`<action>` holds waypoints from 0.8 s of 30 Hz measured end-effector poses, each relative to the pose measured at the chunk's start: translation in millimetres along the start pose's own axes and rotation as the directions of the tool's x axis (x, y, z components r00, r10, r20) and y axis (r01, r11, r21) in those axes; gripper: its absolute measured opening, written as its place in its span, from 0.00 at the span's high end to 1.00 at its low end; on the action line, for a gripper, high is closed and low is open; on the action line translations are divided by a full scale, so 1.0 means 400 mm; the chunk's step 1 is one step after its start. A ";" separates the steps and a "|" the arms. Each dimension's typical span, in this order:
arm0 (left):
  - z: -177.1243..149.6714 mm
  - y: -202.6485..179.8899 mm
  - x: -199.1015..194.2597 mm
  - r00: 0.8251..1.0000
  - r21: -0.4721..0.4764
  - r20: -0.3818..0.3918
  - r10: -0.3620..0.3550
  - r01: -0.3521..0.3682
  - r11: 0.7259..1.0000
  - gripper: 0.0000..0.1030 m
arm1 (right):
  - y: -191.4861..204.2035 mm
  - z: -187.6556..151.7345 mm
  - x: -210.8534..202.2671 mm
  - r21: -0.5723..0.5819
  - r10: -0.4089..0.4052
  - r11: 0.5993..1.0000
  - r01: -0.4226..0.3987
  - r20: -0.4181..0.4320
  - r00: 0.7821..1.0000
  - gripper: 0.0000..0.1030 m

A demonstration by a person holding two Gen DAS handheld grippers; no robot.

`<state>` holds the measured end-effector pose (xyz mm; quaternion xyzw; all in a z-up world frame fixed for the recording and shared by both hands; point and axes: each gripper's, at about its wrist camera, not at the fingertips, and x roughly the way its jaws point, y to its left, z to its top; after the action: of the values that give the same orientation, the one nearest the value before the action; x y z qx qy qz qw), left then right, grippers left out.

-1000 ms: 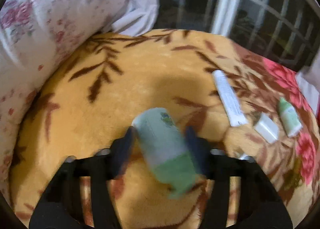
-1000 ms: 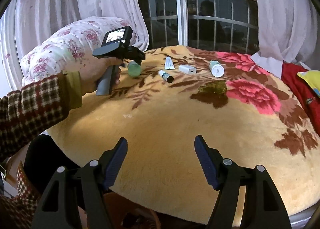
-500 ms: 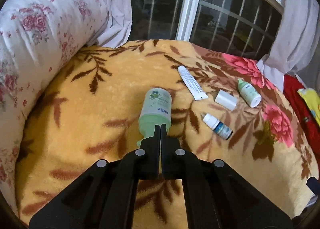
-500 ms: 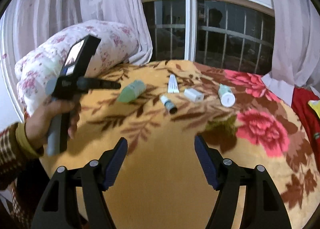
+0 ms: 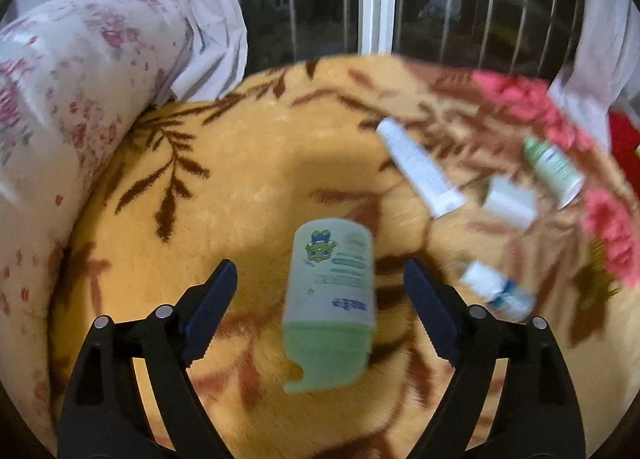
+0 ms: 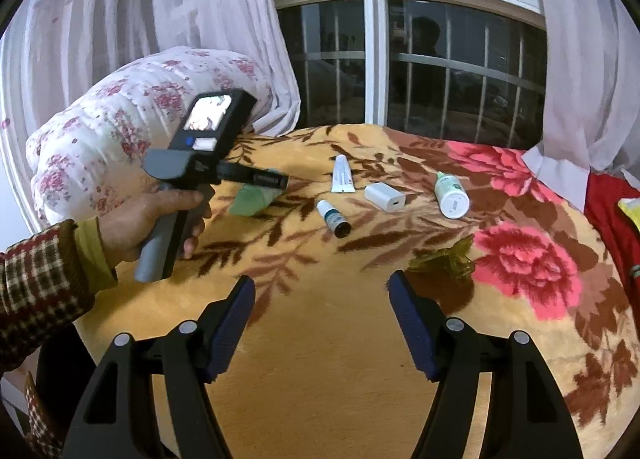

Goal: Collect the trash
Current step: 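Grasp the pale green bottle with the left tool while the right tool approaches the eye-drop bottle, then grasp the small eye-drop bottle with the right tool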

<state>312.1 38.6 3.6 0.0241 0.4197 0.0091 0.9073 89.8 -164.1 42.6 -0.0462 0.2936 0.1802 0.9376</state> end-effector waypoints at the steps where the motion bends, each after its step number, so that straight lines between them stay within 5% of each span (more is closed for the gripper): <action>1: -0.002 -0.002 0.021 1.000 0.012 -0.020 0.020 -0.020 1.000 0.21 | -0.005 0.001 0.003 0.004 0.000 1.000 0.000 -0.001 1.000 0.34; 2: -0.008 0.002 0.032 0.999 0.016 -0.029 0.015 -0.014 1.000 0.43 | -0.009 0.003 0.008 0.004 -0.004 1.000 0.004 -0.004 1.000 0.34; 3: -0.013 0.007 0.039 0.999 0.010 -0.041 -0.019 0.019 1.000 0.54 | -0.012 0.006 0.013 0.004 -0.011 1.000 0.011 -0.006 1.000 0.34; 10: -0.065 0.019 -0.107 0.996 -0.007 0.075 -0.053 0.053 0.999 0.54 | -0.029 0.076 0.118 -0.011 -0.004 1.000 0.003 -0.062 0.998 0.34; 15: -0.132 0.009 -0.228 0.988 0.016 0.107 -0.114 0.113 0.993 0.54 | -0.011 0.154 0.284 -0.088 -0.037 0.996 0.026 -0.123 0.992 0.37; 24: -0.239 0.006 -0.314 0.977 0.041 0.108 -0.186 0.183 0.982 0.54 | -0.005 0.196 0.554 -0.115 -0.057 0.993 0.021 -0.320 0.946 0.44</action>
<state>158.0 39.7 37.7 -0.0005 0.3689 -0.0830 0.9257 301.4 -82.0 -18.7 -0.1325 0.4318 0.1676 0.8763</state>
